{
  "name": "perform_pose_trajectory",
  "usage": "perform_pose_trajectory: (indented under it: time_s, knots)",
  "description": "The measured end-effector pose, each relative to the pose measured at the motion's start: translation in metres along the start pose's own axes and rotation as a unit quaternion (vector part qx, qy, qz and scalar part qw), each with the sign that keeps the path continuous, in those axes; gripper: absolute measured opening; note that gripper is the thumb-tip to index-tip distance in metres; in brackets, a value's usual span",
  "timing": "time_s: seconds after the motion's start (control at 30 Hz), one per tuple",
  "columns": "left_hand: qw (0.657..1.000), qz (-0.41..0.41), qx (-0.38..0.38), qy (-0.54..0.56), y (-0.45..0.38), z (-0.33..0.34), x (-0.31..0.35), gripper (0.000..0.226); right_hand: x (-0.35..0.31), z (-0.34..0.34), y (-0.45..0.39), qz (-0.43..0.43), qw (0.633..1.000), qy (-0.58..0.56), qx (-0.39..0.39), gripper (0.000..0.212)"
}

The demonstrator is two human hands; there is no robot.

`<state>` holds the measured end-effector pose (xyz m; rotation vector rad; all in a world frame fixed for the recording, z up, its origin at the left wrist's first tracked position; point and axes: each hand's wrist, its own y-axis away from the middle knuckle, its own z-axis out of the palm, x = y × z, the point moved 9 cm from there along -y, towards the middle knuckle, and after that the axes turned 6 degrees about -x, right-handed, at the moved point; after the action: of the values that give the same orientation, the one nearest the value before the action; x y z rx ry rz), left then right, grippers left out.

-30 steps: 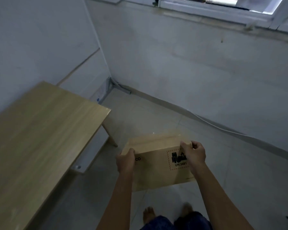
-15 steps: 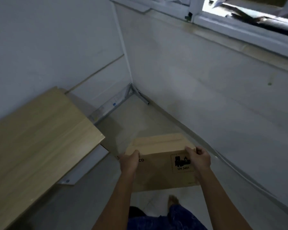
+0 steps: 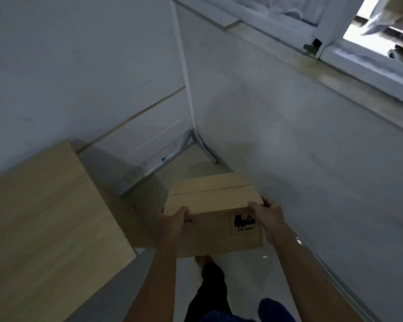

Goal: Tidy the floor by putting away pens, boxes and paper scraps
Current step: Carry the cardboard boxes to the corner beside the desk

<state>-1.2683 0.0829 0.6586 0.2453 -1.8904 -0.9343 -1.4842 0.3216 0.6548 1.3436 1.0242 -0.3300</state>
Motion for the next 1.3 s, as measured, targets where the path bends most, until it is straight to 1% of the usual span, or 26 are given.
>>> perform_pose_trajectory:
  time_s: [0.1, 0.2, 0.27, 0.37, 0.43, 0.5, 0.57, 0.63, 0.7, 0.8, 0.93, 1.07, 1.2, 1.3]
  knots:
    - [0.999, -0.016, -0.024, -0.024, -0.054, 0.015, 0.033, 0.071, -0.021, 0.015, -0.035, 0.015, 1.000, 0.008, 0.010, 0.044]
    - [0.998, -0.010, -0.027, -0.050, -0.102, 0.026, 0.062, 0.066, -0.035, 0.035, -0.069, 0.027, 0.999, 0.017, -0.016, 0.047]
    - [0.996, -0.025, -0.030, -0.078, -0.137, 0.034, 0.078, 0.065, -0.039, 0.052, -0.100, 0.046, 0.998, 0.030, -0.033, 0.049]
    - [0.994, -0.073, -0.034, -0.078, -0.184, 0.050, 0.087, 0.072, -0.035, 0.075, -0.149, 0.072, 0.995, 0.049, -0.042, 0.046]
    - [0.993, -0.081, -0.028, -0.082, -0.214, 0.062, 0.088, 0.077, -0.028, 0.089, -0.184, 0.077, 0.995, 0.048, -0.045, 0.045]
    - [0.992, -0.084, -0.020, -0.095, -0.243, 0.072, 0.086, 0.068, -0.019, 0.101, -0.217, 0.083, 0.994, 0.037, -0.055, 0.043]
    - [0.989, -0.083, -0.012, -0.120, -0.272, 0.081, 0.080, 0.062, -0.005, 0.110, -0.249, 0.109, 0.991, 0.019, -0.074, 0.036]
    - [0.989, -0.054, 0.003, -0.137, -0.297, 0.088, 0.078, 0.070, 0.014, 0.115, -0.274, 0.145, 0.985, 0.002, -0.097, 0.031]
    - [0.991, -0.026, 0.020, -0.129, -0.317, 0.098, 0.077, 0.078, 0.029, 0.116, -0.296, 0.171, 0.979, -0.003, -0.114, 0.025]
    - [0.992, -0.011, 0.039, -0.118, -0.350, 0.114, 0.067, 0.076, 0.059, 0.116, -0.323, 0.216, 0.967, -0.007, -0.134, 0.014]
    - [0.993, -0.001, 0.034, -0.113, -0.395, 0.134, 0.052, 0.073, 0.098, 0.126, -0.349, 0.269, 0.951, -0.046, -0.147, 0.025]
    - [0.995, 0.033, 0.038, -0.087, -0.439, 0.148, 0.041, 0.073, 0.132, 0.137, -0.375, 0.309, 0.939, -0.090, -0.122, 0.023]
    - [0.998, 0.018, 0.047, -0.044, -0.480, 0.165, 0.018, 0.078, 0.163, 0.145, -0.406, 0.325, 0.931, -0.106, -0.128, 0.023]
    - [0.997, 0.043, 0.052, -0.034, -0.510, 0.177, 0.004, 0.074, 0.185, 0.150, -0.434, 0.332, 0.926, -0.115, -0.135, 0.028]
